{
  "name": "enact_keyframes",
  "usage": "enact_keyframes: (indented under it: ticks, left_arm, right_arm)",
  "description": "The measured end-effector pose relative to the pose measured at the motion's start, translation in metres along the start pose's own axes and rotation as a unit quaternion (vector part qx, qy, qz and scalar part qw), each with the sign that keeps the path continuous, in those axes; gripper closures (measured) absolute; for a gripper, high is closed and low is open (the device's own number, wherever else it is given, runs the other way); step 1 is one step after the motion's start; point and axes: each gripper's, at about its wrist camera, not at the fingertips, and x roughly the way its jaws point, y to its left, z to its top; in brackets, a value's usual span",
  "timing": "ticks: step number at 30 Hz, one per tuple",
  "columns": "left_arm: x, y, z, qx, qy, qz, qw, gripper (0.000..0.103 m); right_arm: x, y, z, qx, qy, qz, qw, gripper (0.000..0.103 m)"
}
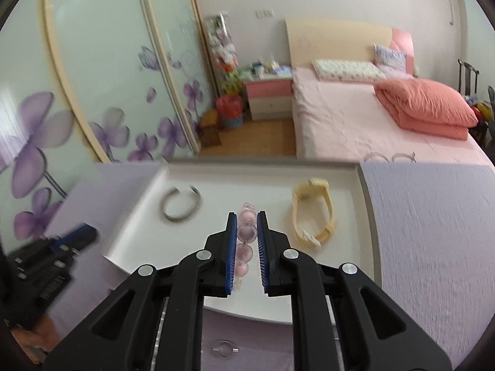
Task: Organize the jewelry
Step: 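Lower the pink bracelet into the tray and open the right gripper while the left carries the pearl earring, then lower the pearl earring into the tray and open the left gripper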
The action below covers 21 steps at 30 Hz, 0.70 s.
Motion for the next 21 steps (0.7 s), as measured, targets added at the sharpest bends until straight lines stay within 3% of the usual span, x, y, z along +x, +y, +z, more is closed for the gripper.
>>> enact_keyframes:
  ticks: [7, 9, 11, 21]
  left_arm:
    - [0.016, -0.009, 0.0, 0.007, 0.011, -0.011, 0.9999, 0.09]
    - [0.019, -0.013, 0.002, 0.008, 0.011, -0.013, 0.9998, 0.09]
    - [0.023, -0.017, 0.004, 0.008, 0.012, -0.017, 0.9998, 0.09]
    - [0.059, -0.035, 0.015, 0.017, 0.025, -0.019, 0.9994, 0.09]
  right_arm:
    - [0.01, -0.029, -0.012, 0.023, 0.029, -0.033, 0.999, 0.088]
    - [0.006, -0.032, -0.012, 0.026, 0.028, -0.035, 0.999, 0.076]
    - [0.0, -0.033, -0.013, 0.024, 0.016, -0.041, 0.999, 0.057]
    - [-0.007, -0.043, -0.023, 0.012, 0.019, -0.041, 0.999, 0.055]
